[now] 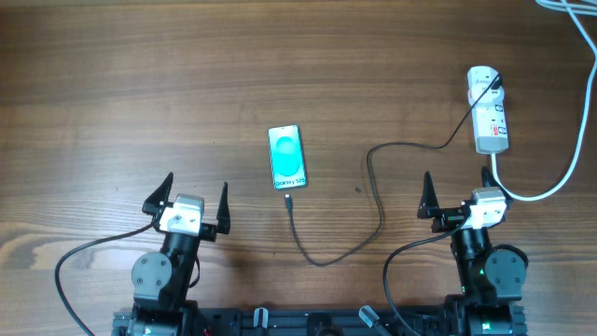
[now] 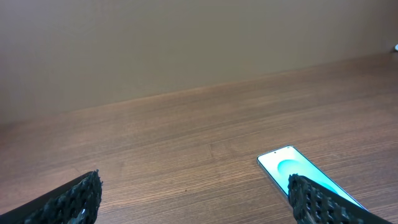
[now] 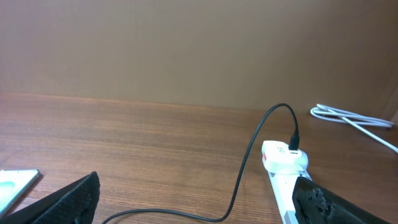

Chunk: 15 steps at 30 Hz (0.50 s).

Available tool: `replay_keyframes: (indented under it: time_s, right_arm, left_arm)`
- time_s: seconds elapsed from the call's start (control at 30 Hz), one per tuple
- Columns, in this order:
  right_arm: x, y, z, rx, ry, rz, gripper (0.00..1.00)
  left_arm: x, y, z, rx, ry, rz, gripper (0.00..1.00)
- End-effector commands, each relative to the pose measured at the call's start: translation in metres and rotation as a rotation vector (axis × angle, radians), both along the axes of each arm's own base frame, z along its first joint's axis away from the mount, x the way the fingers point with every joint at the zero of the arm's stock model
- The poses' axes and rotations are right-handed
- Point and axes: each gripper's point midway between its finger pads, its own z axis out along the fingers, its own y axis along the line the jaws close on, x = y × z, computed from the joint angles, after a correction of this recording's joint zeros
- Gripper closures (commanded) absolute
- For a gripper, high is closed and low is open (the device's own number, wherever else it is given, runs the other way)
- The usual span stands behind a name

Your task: Plug charger to phone and switch on socket

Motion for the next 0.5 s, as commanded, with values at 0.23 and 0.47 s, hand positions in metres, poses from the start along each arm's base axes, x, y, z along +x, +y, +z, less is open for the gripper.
replay_keyframes:
  time_s: [0.23, 0.47]
  right_arm:
    - [-0.0004, -0.0007, 0.0020, -0.001, -0.010, -0.003, 0.00]
    - [-0.0004, -0.0007, 0.0020, -0.001, -0.010, -0.003, 0.00]
  left_arm:
    - [0.0000, 0.0028, -0.0005, -0.009, -0.001, 0.015, 0.01]
    - [0.0000, 0.0028, -0.0005, -0.009, -0.001, 0.015, 0.00]
